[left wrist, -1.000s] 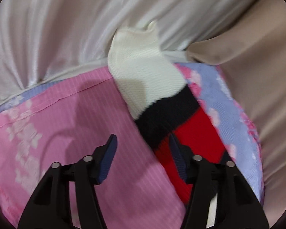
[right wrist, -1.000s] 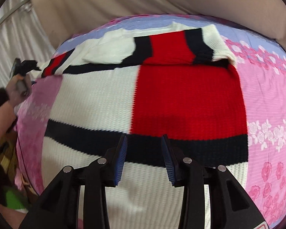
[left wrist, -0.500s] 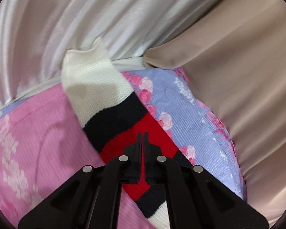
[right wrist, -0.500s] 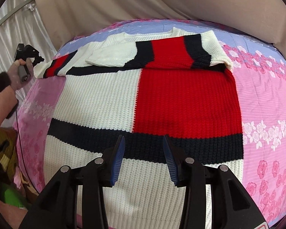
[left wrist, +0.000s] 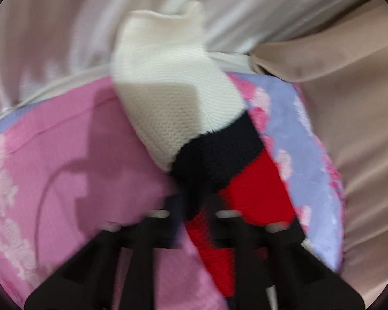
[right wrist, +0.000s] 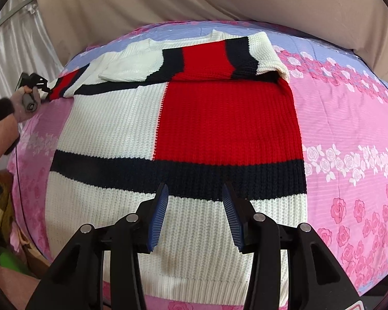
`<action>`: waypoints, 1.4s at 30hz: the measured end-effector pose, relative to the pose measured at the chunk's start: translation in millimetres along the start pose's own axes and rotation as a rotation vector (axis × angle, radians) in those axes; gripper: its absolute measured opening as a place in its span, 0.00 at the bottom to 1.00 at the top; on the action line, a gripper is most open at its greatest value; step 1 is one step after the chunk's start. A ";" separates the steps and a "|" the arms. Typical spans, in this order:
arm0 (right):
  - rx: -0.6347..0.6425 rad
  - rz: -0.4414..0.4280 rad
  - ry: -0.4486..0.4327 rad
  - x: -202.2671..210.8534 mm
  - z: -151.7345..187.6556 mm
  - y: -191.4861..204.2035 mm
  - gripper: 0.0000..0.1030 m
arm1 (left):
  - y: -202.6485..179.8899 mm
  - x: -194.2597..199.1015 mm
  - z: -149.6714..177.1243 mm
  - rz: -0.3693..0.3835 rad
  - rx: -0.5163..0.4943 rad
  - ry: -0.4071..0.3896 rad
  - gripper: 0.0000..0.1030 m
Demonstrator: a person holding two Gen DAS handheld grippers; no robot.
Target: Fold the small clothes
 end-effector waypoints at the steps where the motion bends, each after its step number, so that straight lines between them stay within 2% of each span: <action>1: 0.003 -0.001 -0.002 0.2 -0.3 1.5 0.42 | -7.1 4.0 -1.9 0.021 -0.011 -0.020 0.03; 5: 0.005 -0.012 -0.009 0.2 -1.4 4.1 0.43 | -72.8 42.1 3.9 0.122 -0.168 -0.095 0.03; 7: 0.005 -0.023 -0.016 -0.2 -3.3 4.0 0.44 | -114.5 63.2 21.1 0.186 -0.251 -0.103 0.03; 9: -0.002 -0.037 -0.023 -0.2 -5.7 3.6 0.44 | -168.9 83.9 56.3 0.270 -0.365 -0.089 0.03; 12: -0.017 -0.058 -0.036 -1.1 -9.4 -0.7 0.44 | -245.3 98.8 140.9 0.353 -0.572 -0.024 0.03; 15: -0.052 -0.071 -0.053 -3.9 -13.0 -13.3 0.44 | -288.3 85.9 252.8 0.412 -0.712 0.141 0.08; 16: -0.066 -0.071 -0.055 -5.4 -13.9 -18.2 0.45 | -292.8 76.4 289.0 0.412 -0.748 0.201 0.13; 18: -0.098 -0.067 -0.058 -8.6 -14.9 -32.4 0.45 | -285.9 55.5 362.6 0.362 -0.818 0.306 0.23; 20: -0.127 -0.063 -0.067 -8.6 -14.8 -47.4 0.45 | -265.2 44.5 413.2 0.307 -0.843 0.362 0.25; 22: -0.137 -0.049 -0.086 -8.0 -17.6 -62.3 0.48 | -246.3 43.5 436.3 0.275 -0.830 0.382 0.26; 25: -0.132 -0.053 -0.109 -11.3 -32.2 -73.9 0.49 | -211.1 47.7 438.8 0.228 -0.780 0.398 0.34; 27: -0.133 -0.074 -0.124 -14.7 -51.3 -75.1 0.50 | -189.5 55.7 427.2 0.185 -0.759 0.364 0.34; 29: -0.098 -0.094 -0.169 -16.6 -78.4 -65.3 0.51 | -171.7 56.9 400.7 0.154 -0.695 0.326 0.37; 32: 0.035 -0.100 -0.236 -19.9 -121.1 -25.4 0.53 | -144.9 66.8 355.5 0.134 -0.555 0.269 0.37; 34: 0.162 -0.098 -0.283 -23.5 -148.3 16.1 0.53 | -130.8 74.7 330.3 0.115 -0.515 0.219 0.37; 38: 0.267 -0.119 -0.324 -43.1 -192.1 85.1 0.54 | -113.6 72.2 291.6 0.069 -0.484 0.168 0.37; 42: 0.318 -0.114 -0.275 -83.5 -220.0 138.3 0.54 | -122.7 45.5 271.4 0.026 -0.534 0.162 0.37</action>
Point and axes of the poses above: each gripper's, at about its wrist camera, not at the fingertips, and x roughly against the way its jaws point, y to its left, z to its underside, the point moved 7 cm from there along -x, roughly the way its jaws point, and after that the axes turned 15 degrees about z, right-handed, at the moved point
